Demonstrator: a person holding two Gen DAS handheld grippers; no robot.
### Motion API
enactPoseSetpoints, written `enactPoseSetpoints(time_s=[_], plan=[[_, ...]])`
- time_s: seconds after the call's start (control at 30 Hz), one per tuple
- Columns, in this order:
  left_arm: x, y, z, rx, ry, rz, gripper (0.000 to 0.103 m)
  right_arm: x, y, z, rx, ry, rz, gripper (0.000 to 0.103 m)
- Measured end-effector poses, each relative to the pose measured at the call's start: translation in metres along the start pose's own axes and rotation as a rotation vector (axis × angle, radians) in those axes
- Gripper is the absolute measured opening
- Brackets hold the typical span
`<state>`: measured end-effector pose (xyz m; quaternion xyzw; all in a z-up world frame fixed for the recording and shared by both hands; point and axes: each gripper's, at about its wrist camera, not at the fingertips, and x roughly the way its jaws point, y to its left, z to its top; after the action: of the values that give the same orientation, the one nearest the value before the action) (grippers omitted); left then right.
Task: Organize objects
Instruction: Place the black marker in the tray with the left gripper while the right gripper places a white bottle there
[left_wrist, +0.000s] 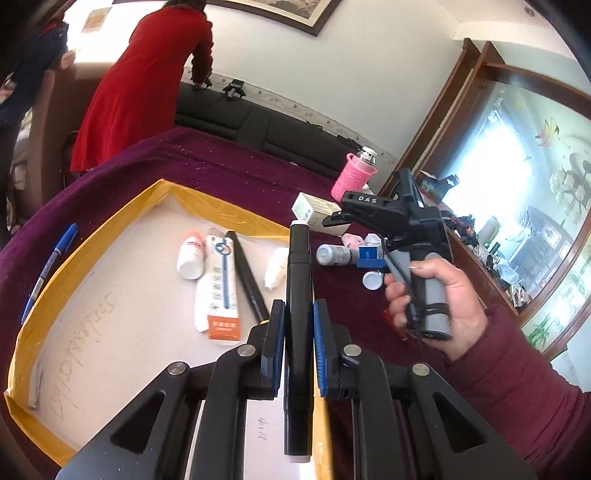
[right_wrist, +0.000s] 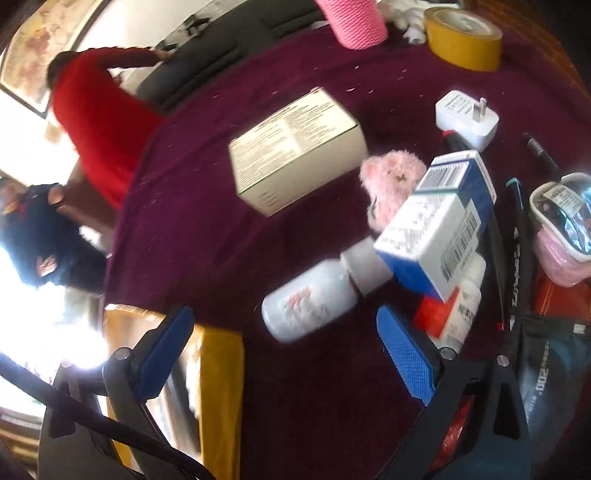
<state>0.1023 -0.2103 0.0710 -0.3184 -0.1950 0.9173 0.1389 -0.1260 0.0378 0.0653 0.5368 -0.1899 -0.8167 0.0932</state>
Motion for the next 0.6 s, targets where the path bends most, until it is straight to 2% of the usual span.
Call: enactPoseSetpoints(time_s=[0.07,0.1,0.17,0.2,0.23,0.33,0.47,0.6], plan=[[0.000,0.011,-0.001,-0.019,0.000,0.002,0.011,0.009,0.008,0.003,0.000,-0.026,-0.091,0.097],[0.000,0.016,-0.001,-0.029,0.001,-0.001,0.011,0.013,0.010,0.003,-0.003,-0.027,-0.110,0.094],[-0.002,0.026,-0.002,-0.048,0.001,-0.003,0.011,0.025,0.013,0.004,-0.006,-0.009,-0.168,0.070],[-0.003,0.029,-0.003,-0.055,0.000,0.001,0.011,0.027,0.016,0.002,-0.021,-0.027,-0.206,0.064],[-0.004,0.033,-0.005,-0.061,-0.001,0.005,0.011,0.028,0.019,0.000,-0.047,-0.038,-0.227,0.050],[-0.008,0.041,-0.008,-0.076,-0.006,0.015,0.011,0.027,0.020,-0.007,-0.096,-0.033,-0.247,0.032],[-0.009,0.048,-0.011,-0.102,-0.007,0.027,0.011,0.017,0.009,-0.016,-0.097,-0.009,-0.194,0.032],[-0.009,0.046,-0.012,-0.100,-0.003,0.045,0.012,0.005,-0.011,-0.019,-0.066,-0.001,-0.103,0.032]])
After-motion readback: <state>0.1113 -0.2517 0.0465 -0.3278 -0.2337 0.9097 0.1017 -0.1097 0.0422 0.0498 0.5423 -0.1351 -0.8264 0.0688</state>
